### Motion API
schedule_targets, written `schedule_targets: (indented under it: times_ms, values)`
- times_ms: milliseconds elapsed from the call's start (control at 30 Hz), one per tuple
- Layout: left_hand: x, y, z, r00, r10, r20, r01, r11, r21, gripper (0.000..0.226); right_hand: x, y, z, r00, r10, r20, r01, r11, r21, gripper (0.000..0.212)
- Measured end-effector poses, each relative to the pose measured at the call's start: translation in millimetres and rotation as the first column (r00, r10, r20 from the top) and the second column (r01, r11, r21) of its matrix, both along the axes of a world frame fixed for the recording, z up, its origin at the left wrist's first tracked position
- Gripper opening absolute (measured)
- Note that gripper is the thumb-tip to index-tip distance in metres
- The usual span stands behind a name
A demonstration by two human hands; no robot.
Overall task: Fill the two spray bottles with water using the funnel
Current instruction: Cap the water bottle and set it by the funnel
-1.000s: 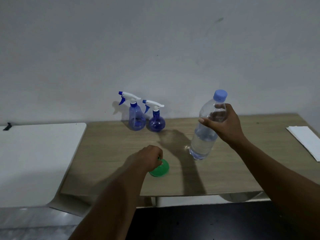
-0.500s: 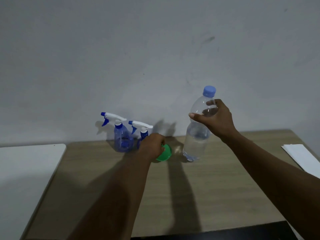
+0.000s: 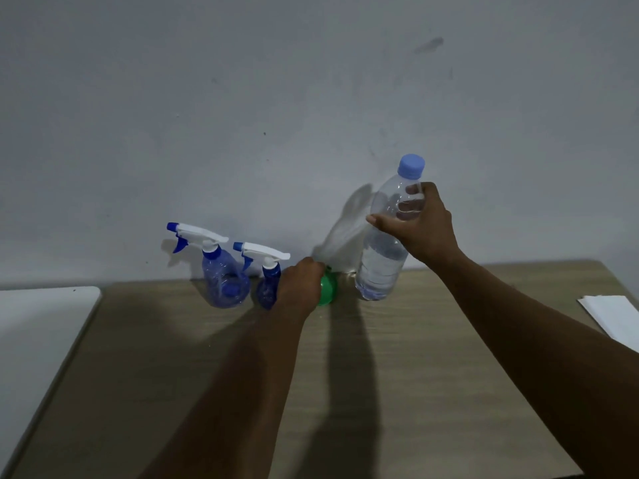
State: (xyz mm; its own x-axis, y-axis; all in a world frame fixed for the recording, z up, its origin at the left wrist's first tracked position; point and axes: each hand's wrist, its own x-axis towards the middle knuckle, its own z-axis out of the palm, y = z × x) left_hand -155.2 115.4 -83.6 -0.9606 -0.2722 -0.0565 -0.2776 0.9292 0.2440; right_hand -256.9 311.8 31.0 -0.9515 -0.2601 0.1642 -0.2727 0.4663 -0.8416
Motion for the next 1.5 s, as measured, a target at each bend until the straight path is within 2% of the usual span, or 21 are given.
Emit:
schedule_targets:
  times_ms: [167,300,467,533,700,800,1033,1233,1333,1500]
  values:
    - [-0.9,0.8,-3.1,0.999,-0.006,0.040,0.006,1.000,-0.018,0.028,1.9,4.6,-3.3,0.999,0.043,0.011,-0.043,0.999,-0.021,0.096]
    - [8.0,3.7,5.2,0.999,-0.007,0.032,0.006,0.999,0.035,0.033,8.3,3.4,-3.6,0.998,0.032,0.048,-0.030,0.998,-0.047,0.098]
    - [27.1,13.9,24.5,0.996,-0.057,-0.063,0.061,0.996,0.067,0.037,35.3,27.1,-16.8,0.976,0.021,0.217,-0.040,0.996,0.083,0.108]
    - [36.2,21.4,30.2,0.992,-0.084,-0.091,0.093,0.990,0.105,0.032,51.2,44.1,-28.6,0.972,-0.052,0.227,0.016,0.987,0.157,0.096]
    - [57.5,53.3,29.4,0.981,-0.154,-0.119,0.174,0.968,0.179,0.024,92.2,101.6,-46.2,0.970,-0.178,0.167,0.125,0.950,0.286,0.045]
    - [63.8,81.6,23.9,0.972,-0.203,-0.117,0.226,0.944,0.240,0.024,115.8,149.4,-50.3,0.963,-0.238,0.129,0.179,0.917,0.356,0.029]
    - [53.0,177.4,30.0,0.939,-0.327,-0.106,0.344,0.908,0.240,0.026,139.9,268.1,-55.3,0.893,-0.433,0.122,0.355,0.845,0.399,0.019]
    - [16.7,272.3,33.4,0.902,-0.427,-0.060,0.427,0.866,0.259,0.026,117.7,367.6,-68.5,0.813,-0.575,0.094,0.503,0.773,0.386,0.014]
    - [-8.7,326.6,29.8,0.901,-0.432,-0.049,0.428,0.863,0.267,0.026,90.6,422.2,-82.6,0.786,-0.611,0.096,0.538,0.752,0.381,0.012]
    - [-52.9,423.8,12.4,0.914,-0.406,-0.017,0.392,0.871,0.294,0.028,35.1,509.6,-103.2,0.791,-0.598,0.134,0.517,0.768,0.377,0.012]
